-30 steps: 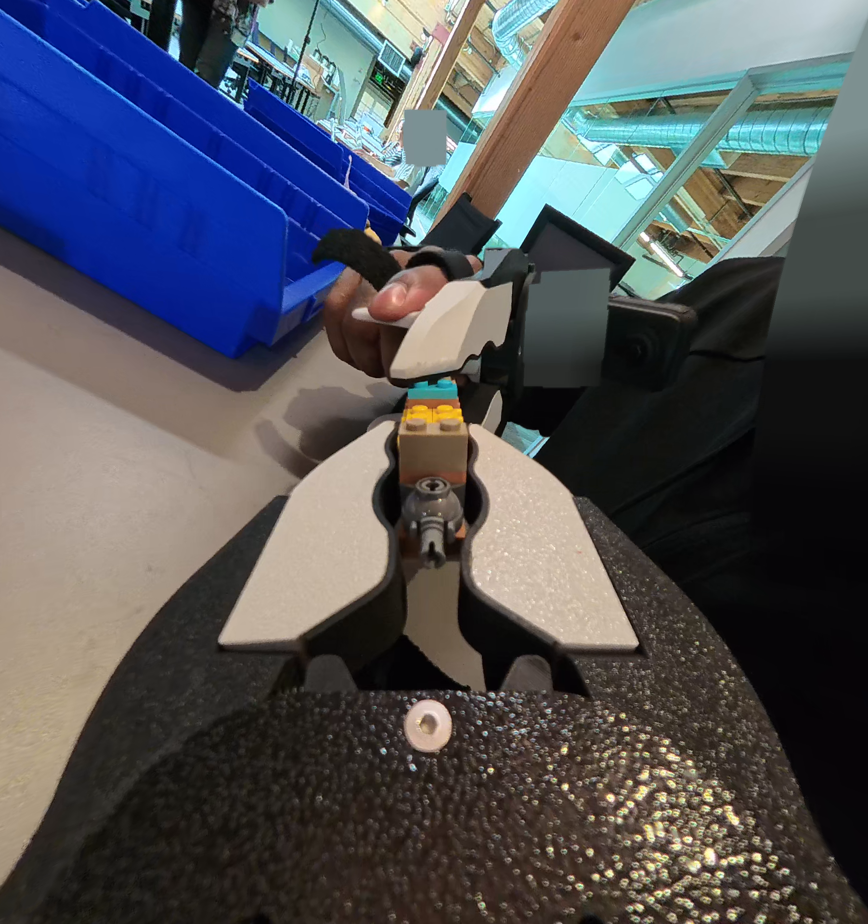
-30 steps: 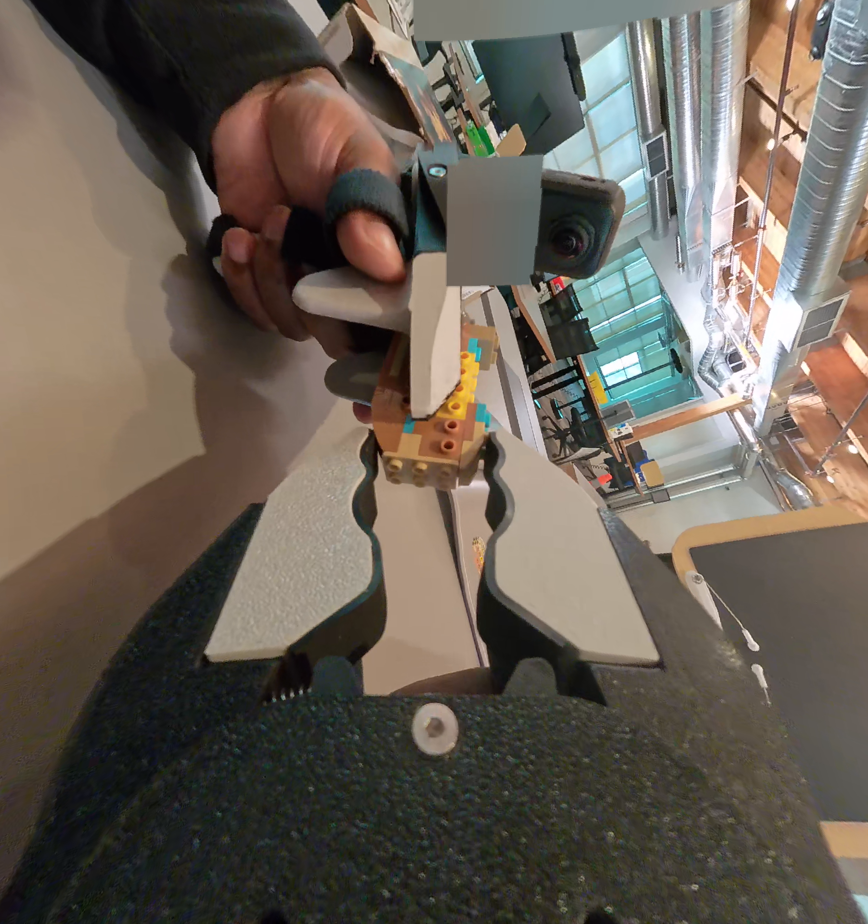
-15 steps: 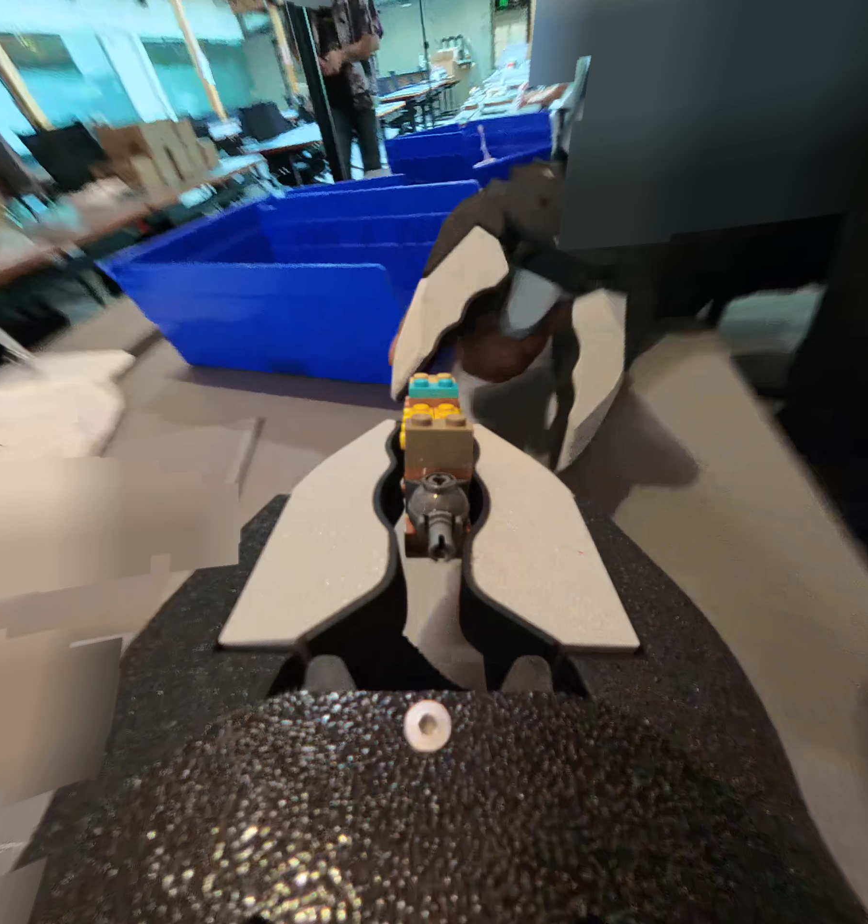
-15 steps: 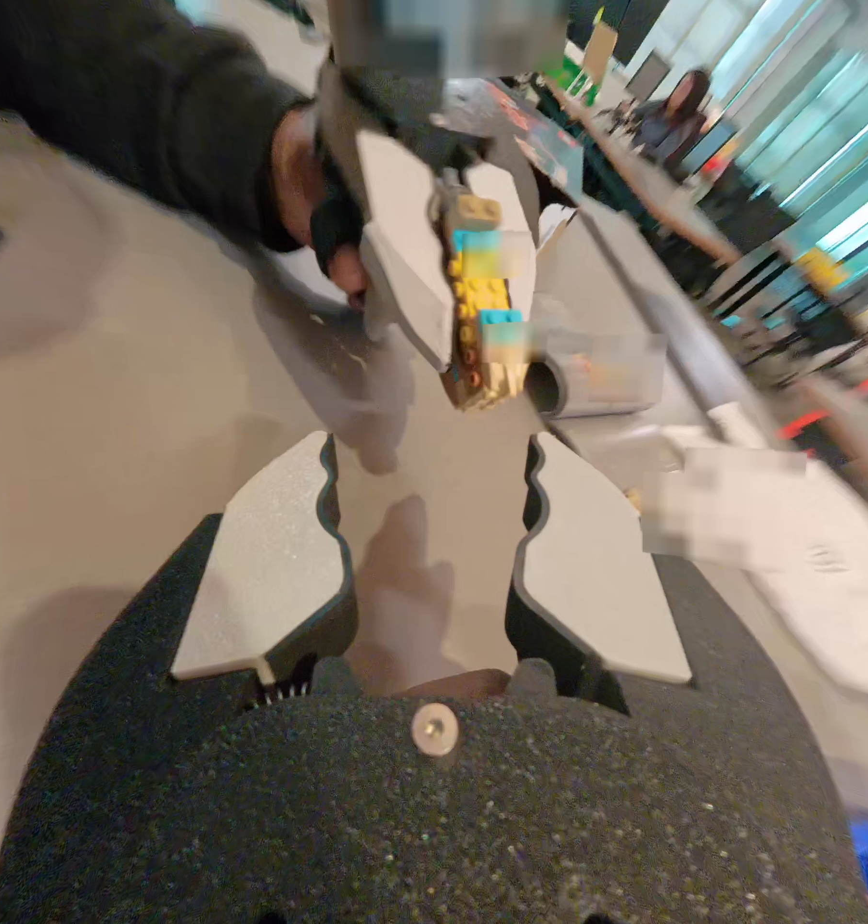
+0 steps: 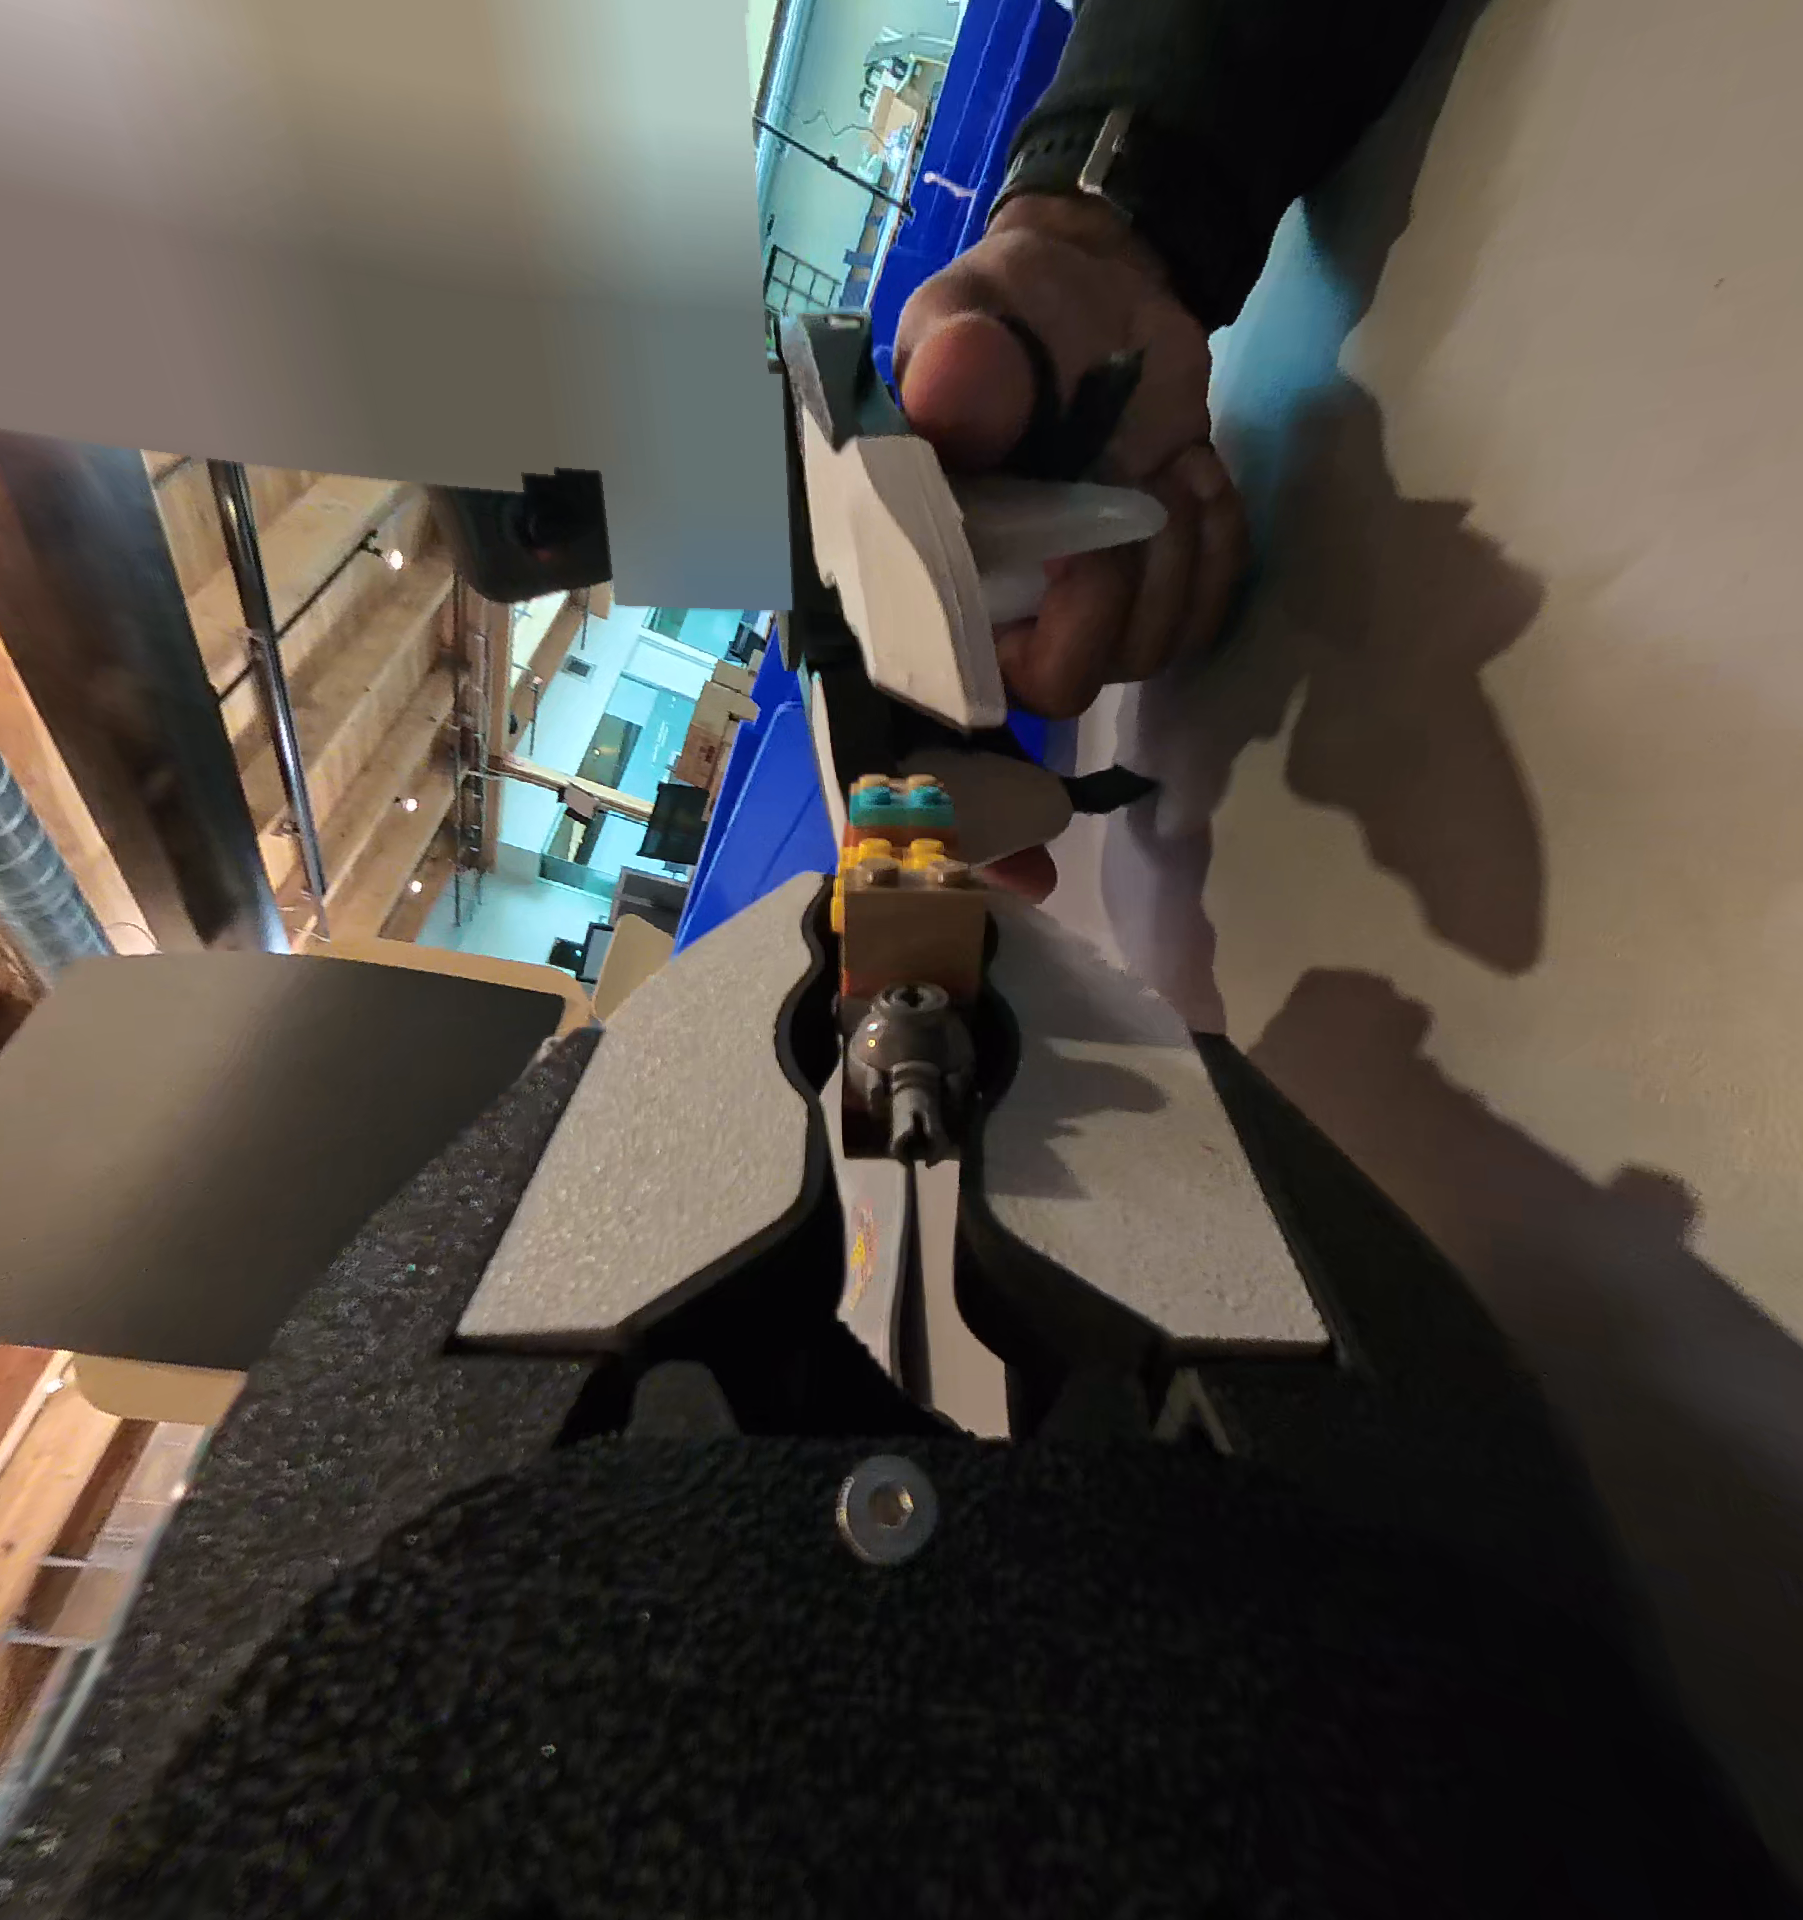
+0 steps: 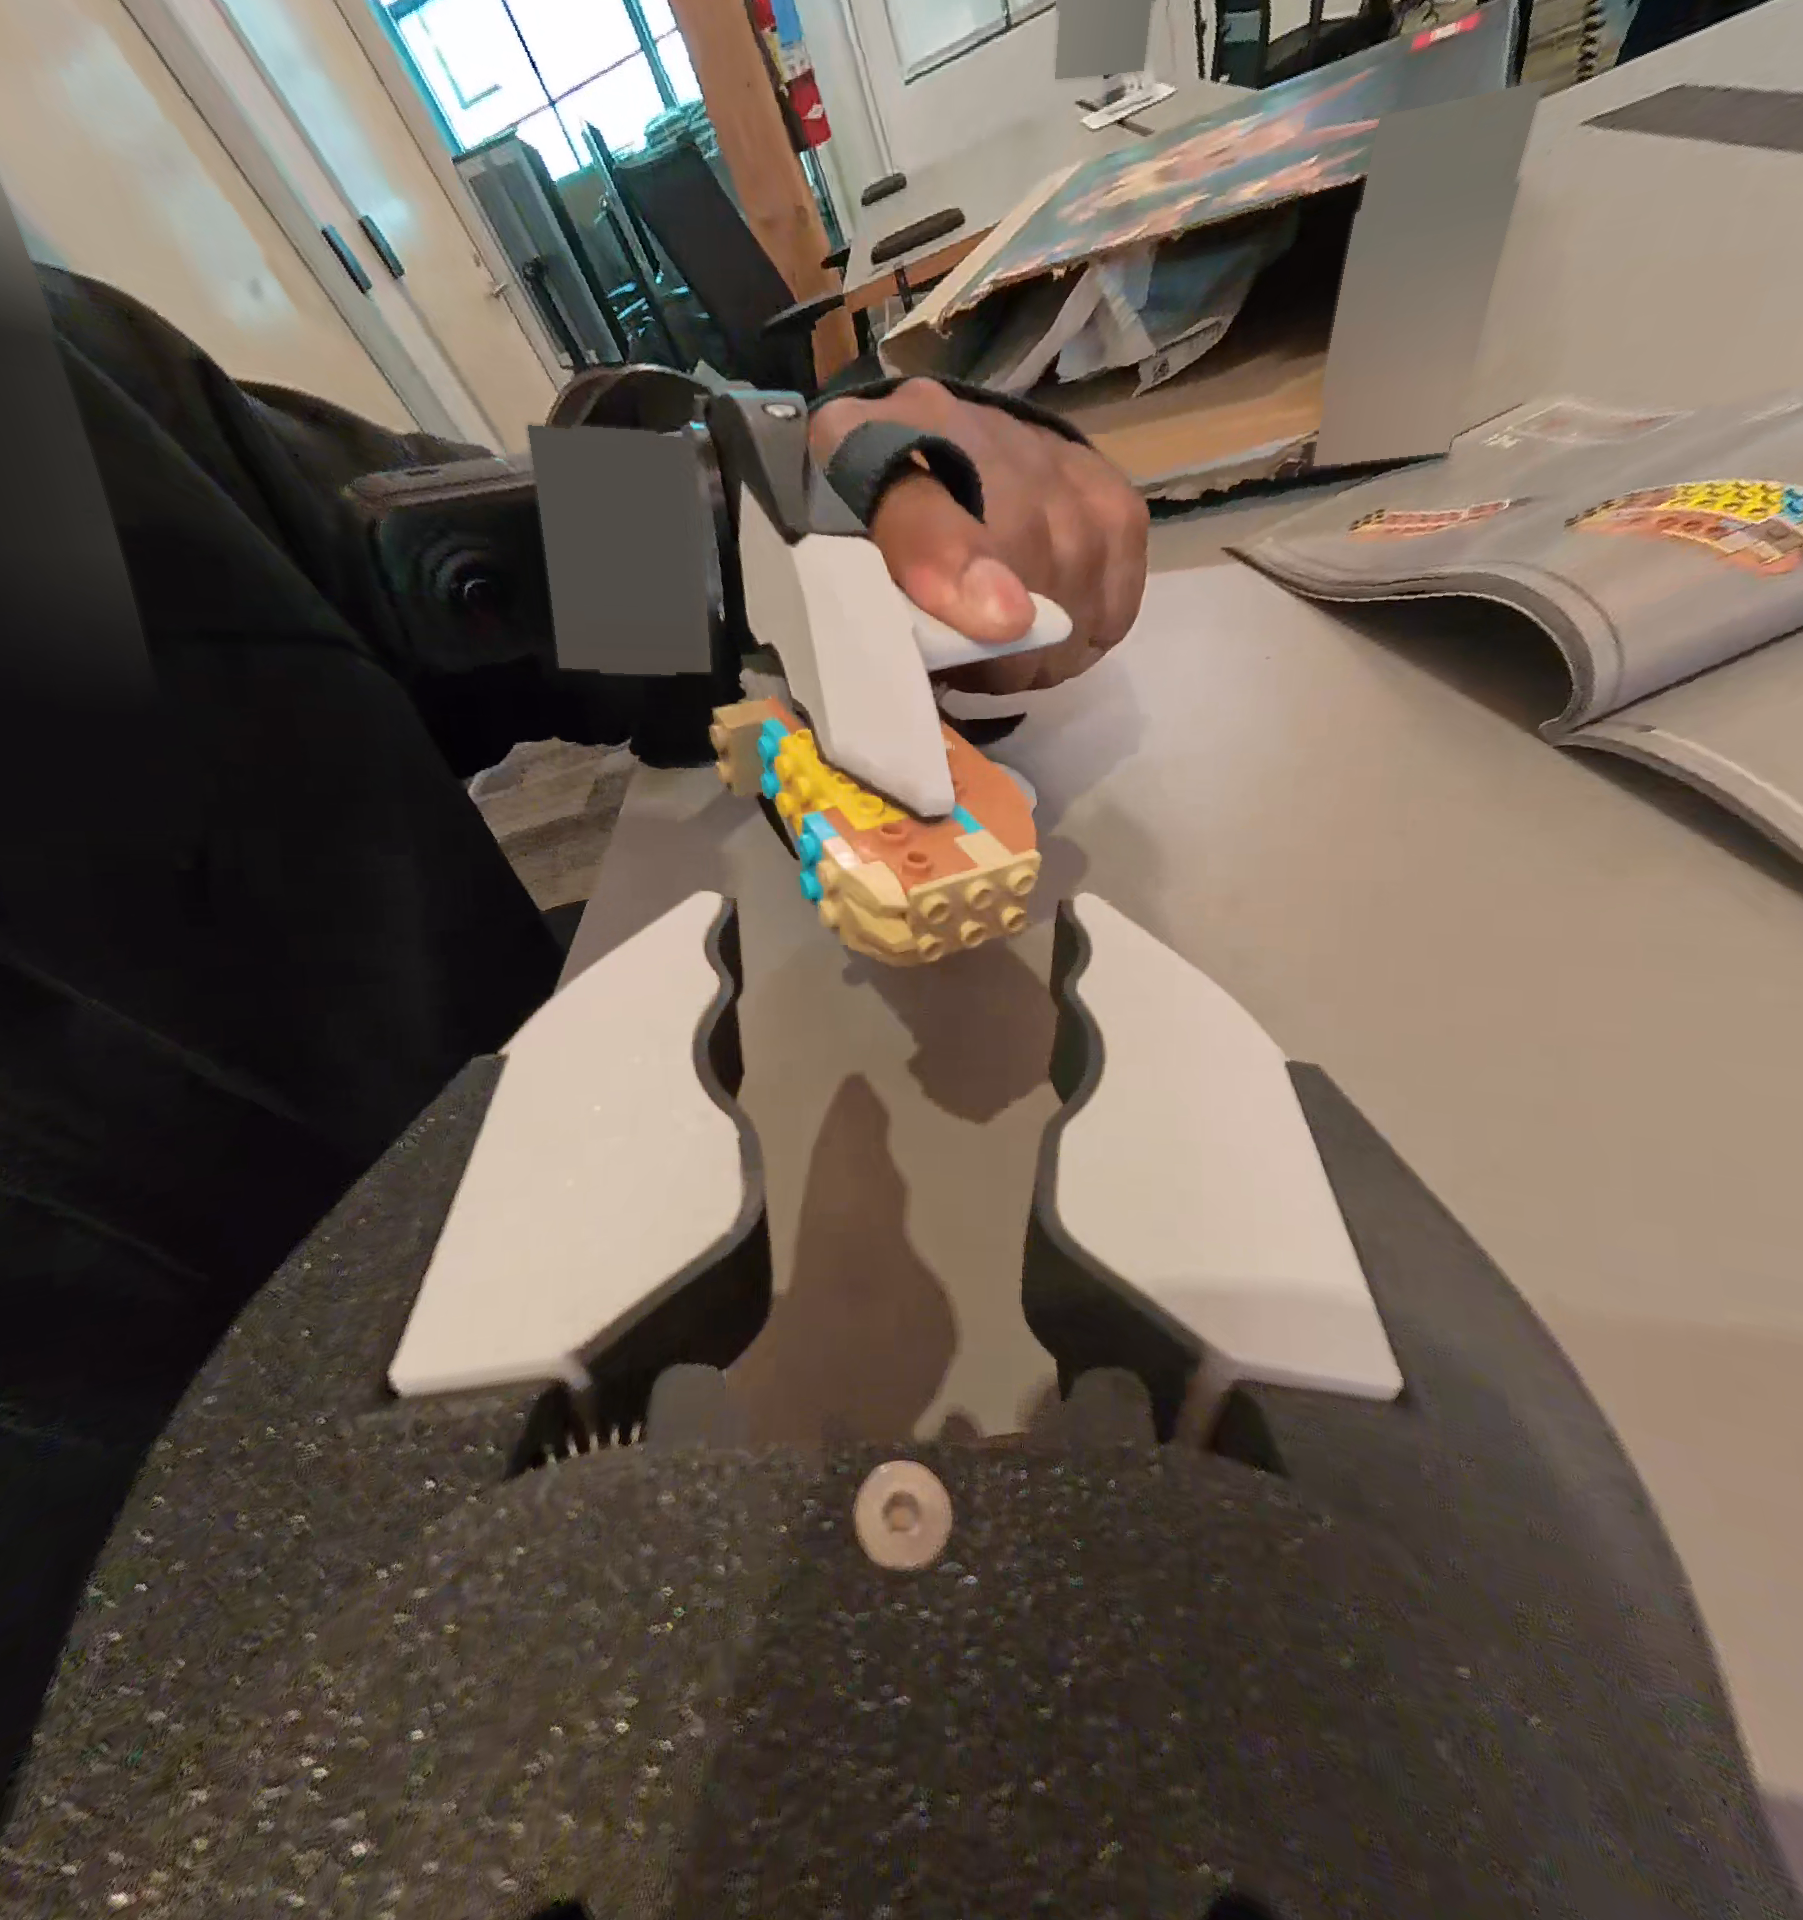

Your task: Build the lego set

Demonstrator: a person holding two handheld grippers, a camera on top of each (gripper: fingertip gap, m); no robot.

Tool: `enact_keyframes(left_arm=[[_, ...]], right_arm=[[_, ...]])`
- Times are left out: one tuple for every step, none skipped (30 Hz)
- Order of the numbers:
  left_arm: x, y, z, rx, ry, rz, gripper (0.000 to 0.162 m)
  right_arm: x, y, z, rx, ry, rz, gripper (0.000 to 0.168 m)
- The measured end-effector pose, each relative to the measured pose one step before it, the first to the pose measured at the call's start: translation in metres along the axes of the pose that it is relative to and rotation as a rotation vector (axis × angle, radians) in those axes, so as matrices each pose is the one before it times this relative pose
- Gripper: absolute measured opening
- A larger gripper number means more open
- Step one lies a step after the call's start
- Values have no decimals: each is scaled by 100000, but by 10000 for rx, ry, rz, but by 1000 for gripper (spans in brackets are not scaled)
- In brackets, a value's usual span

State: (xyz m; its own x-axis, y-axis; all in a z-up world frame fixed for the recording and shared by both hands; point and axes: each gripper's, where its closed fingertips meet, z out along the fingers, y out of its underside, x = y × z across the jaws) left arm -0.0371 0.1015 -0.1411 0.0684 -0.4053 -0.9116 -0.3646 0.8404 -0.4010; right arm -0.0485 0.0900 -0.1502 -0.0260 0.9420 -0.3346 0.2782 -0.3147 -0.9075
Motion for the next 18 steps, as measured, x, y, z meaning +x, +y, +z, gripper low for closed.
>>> enact_keyframes(left_arm=[[32, -201, -33, 65, -26, 130, 20], [44, -235, -13, 66, -28, 151, 20], [108, -229, -6, 60, 22, 163, 20], [79, -214, -12, 58, -5, 158, 21], [79, -208, 3, 66, -4, 115, 21], [-11, -163, -12, 44, -43, 70, 20], [9, -154, -16, 55, -18, 75, 20], [-12, -140, -17, 40, -35, 74, 20], [-20, -224, -41, 99, -42, 36, 20], [-68, -254, -63, 121, -53, -18, 20], [-14, -201, -23, 74, 5, -5, 20], [2, -159, -3, 53, 2, 31, 20], [8, -105, 0, 29, 3, 11, 20], [50, -115, -12, 33, 29, 48, 20], [20, -71, -12, 3, -4, 83, 20], [-7, -29, -29, -15, -17, 75, 20], [9, 0, -28, -14, 10, 44, 20], [-2, -22, -16, -7, 3, 51, 19]], right_arm=[[-52, 85, 50, -25, -36, -15, 57], [-37, 5, 31, 8, -32, -9, 55], [-48, -82, -12, 58, -22, -15, 54], [-76, -94, -36, 68, -51, -5, 52], [-69, -62, -31, 55, -46, 4, 51], [-170, 11, -7, 10, -118, -13, 50], [-278, 14, 4, 6, -171, -47, 48], [-372, -14, 21, 23, -201, -77, 43], [-334, -38, 24, 41, -140, -95, 41], [-234, -99, 3, 94, -82, -114, 41], [-192, -35, -9, 37, -91, -51, 40], [-129, -1, -22, 11, -107, -2, 40], [-107, 2, -15, 7, -88, 2, 40], [-100, 43, 16, -30, -70, -33, 40], [-61, 7, 13, -6, -10, -78, 40], [-29, -9, 28, 10, 31, -74, 40], [-10, 6, 20, -5, 30, -43, 40], [-23, 0, 11, -1, 14, -43, 40]])
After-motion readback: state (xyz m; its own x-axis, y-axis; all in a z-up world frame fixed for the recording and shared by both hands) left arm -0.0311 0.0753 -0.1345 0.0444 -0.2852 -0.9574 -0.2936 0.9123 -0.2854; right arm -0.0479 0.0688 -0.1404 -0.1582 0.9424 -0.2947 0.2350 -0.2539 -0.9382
